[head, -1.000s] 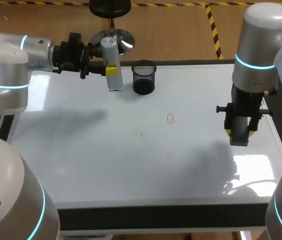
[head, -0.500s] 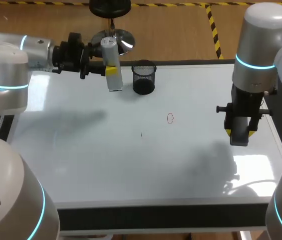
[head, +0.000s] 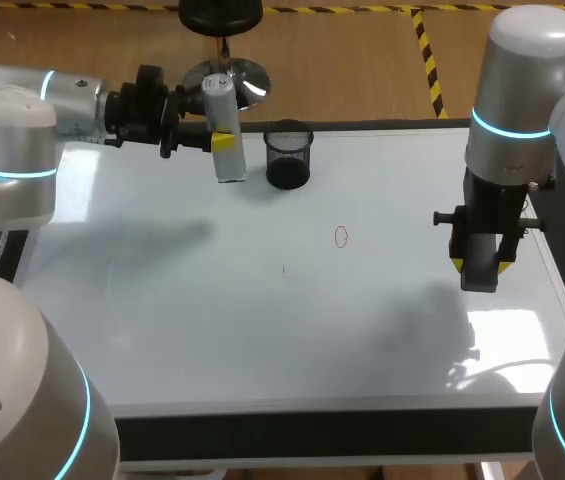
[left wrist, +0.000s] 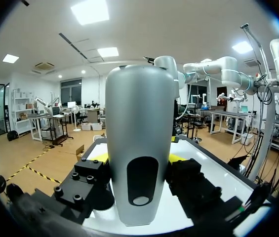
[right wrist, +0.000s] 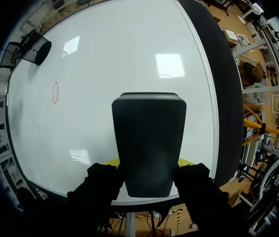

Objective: Pick up the inspection probe, press it on each red-marked spot on the whiteboard one by one, put down the probe, pick up the eraser, and wipe off all the red marks.

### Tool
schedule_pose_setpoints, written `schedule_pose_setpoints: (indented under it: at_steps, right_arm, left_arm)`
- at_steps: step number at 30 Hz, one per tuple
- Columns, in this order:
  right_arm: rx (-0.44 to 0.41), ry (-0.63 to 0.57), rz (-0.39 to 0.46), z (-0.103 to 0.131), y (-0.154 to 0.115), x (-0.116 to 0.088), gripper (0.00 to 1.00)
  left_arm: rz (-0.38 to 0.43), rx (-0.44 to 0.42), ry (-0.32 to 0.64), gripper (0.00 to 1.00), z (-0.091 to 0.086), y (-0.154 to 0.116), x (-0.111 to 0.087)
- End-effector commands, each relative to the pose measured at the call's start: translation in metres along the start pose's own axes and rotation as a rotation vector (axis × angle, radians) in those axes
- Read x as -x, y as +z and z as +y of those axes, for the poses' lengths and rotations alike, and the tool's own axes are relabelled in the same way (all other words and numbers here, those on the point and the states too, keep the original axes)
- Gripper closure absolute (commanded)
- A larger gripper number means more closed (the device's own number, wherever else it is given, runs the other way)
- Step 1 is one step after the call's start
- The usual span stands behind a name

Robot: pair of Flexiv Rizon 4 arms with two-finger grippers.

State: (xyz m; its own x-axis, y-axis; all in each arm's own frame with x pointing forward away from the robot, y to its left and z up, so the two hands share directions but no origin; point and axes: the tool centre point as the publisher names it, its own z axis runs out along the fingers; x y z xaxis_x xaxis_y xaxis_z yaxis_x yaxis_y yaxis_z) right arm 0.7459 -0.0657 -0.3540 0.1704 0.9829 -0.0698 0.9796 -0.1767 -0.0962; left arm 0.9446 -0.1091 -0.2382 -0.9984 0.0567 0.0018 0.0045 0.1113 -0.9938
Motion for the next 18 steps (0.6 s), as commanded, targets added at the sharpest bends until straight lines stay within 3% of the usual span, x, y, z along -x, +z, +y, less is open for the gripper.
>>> schedule_pose_setpoints:
  at_steps: [1, 11, 18]
  right_arm:
    - [0.001, -0.001, 0.003, 0.0, -0.001, 0.001, 1.0]
    - [0.001, -0.001, 0.003, 0.0, -0.001, 0.001, 1.0]
    - [0.027, -0.035, 0.011, 0.01, 0.012, -0.017, 1.0]
  left_arm:
    - [0.004, 0.0, 0.0, 1.0, -0.001, -0.001, 0.001]
    - [0.004, 0.0, 0.0, 1.0, -0.001, -0.001, 0.001]
    - [0.004, 0.0, 0.0, 1.0, -0.001, -0.001, 0.001]
